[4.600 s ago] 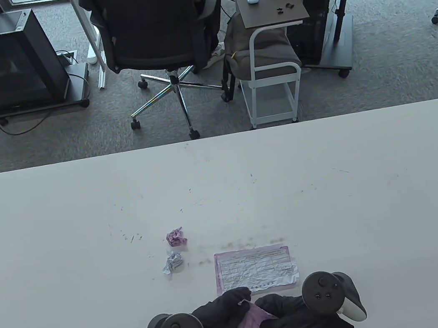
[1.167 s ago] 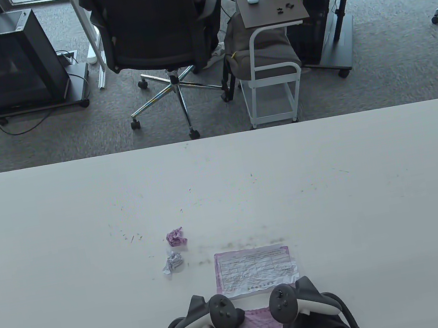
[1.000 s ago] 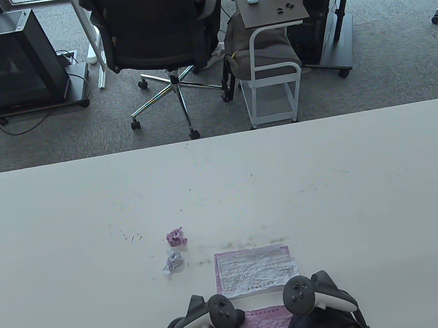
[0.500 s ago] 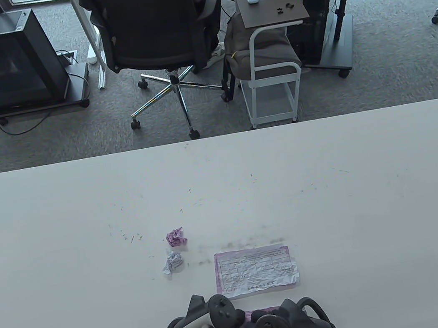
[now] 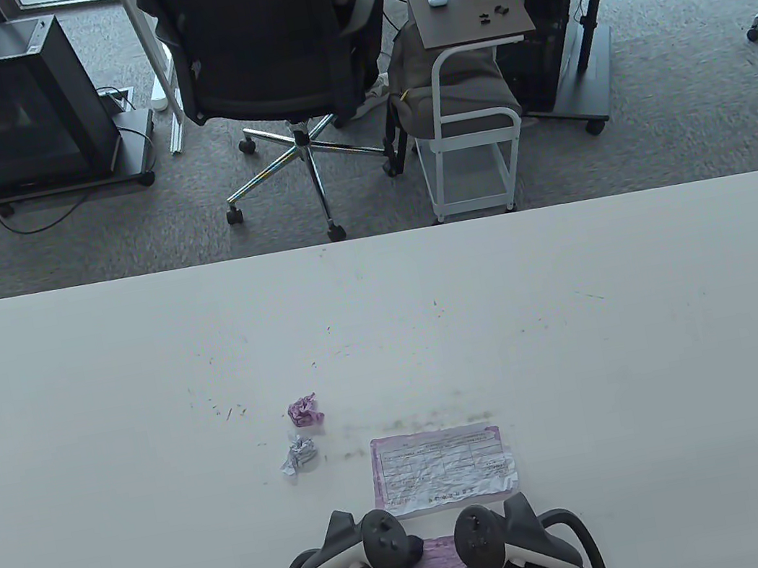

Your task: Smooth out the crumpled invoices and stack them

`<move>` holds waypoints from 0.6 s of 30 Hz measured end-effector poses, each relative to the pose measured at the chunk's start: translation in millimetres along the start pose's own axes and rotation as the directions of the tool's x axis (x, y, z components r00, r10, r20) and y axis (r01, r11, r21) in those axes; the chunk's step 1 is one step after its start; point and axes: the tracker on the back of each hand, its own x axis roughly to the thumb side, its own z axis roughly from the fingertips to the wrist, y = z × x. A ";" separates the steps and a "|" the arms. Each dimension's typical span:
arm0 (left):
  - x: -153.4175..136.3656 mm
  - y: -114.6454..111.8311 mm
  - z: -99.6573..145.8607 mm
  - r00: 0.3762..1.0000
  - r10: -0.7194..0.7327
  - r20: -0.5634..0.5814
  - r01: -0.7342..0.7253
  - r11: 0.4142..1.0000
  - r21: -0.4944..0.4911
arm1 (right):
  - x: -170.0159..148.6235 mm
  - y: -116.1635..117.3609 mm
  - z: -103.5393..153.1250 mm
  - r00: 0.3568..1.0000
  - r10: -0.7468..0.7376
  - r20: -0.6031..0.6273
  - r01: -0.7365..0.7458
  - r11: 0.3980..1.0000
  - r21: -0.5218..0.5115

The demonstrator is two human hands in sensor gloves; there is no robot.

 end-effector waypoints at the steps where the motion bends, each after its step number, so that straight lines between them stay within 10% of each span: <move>1: 0.0 0.0 0.0 1.000 0.000 0.000 0.000 1.000 0.000 | -2.0 -0.9 0.1 1.000 0.001 -0.019 -0.001 1.000 0.000; 12: -0.4 -0.6 -0.2 1.000 0.007 0.007 -0.007 1.000 0.007 | -43.4 -7.5 5.5 0.970 -0.126 -0.209 0.125 0.992 -0.019; 18: -0.6 -0.5 -0.4 1.000 0.003 0.010 -0.003 1.000 0.007 | -39.7 -21.5 10.9 0.994 -0.108 0.017 0.109 0.989 -0.096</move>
